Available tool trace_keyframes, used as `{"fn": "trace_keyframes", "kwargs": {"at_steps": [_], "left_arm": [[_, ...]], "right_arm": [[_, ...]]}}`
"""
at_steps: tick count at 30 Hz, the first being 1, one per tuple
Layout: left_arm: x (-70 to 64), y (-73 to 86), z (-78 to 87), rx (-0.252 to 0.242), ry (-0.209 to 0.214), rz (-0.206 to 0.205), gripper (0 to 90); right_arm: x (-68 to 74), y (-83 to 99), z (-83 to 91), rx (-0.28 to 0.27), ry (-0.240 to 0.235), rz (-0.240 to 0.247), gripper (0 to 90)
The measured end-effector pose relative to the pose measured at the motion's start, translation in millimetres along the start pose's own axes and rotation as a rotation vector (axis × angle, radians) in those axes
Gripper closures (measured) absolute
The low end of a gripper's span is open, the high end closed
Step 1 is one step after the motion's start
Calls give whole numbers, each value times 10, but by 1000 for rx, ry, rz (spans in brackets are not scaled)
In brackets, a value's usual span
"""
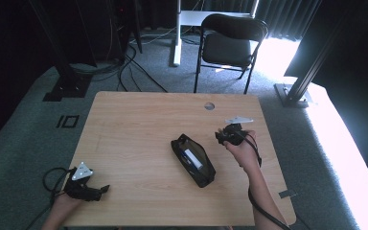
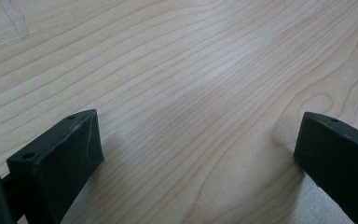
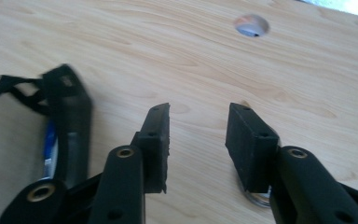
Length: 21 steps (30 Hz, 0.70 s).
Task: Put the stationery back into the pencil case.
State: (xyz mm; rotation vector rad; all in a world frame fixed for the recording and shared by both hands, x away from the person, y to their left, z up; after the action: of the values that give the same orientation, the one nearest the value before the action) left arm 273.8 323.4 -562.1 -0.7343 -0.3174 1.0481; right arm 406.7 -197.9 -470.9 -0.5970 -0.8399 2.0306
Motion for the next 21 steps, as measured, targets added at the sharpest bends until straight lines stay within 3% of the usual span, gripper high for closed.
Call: {"fn": "trace_keyframes", "kwargs": {"at_steps": [15, 21], "left_arm": [[0, 0, 0, 0, 0, 0, 11], [0, 0, 0, 0, 0, 0, 11]], "right_arm": [[-378, 163, -335, 62, 81, -88, 430], [-506, 266, -563, 121, 92, -107, 364]]}}
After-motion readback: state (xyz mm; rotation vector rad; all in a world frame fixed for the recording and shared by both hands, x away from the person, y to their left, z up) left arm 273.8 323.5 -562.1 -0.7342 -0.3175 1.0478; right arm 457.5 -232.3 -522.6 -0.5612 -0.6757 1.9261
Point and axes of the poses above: each handheld gripper's, and its own axes: z roughly backward along the jaws, y roughly out of its underside, x roughly to its left, the point moved 1 cm from there along -z, roughly forward along the jaws, and after that the axes turned 10 degrees about z, right-handed, at the moved point
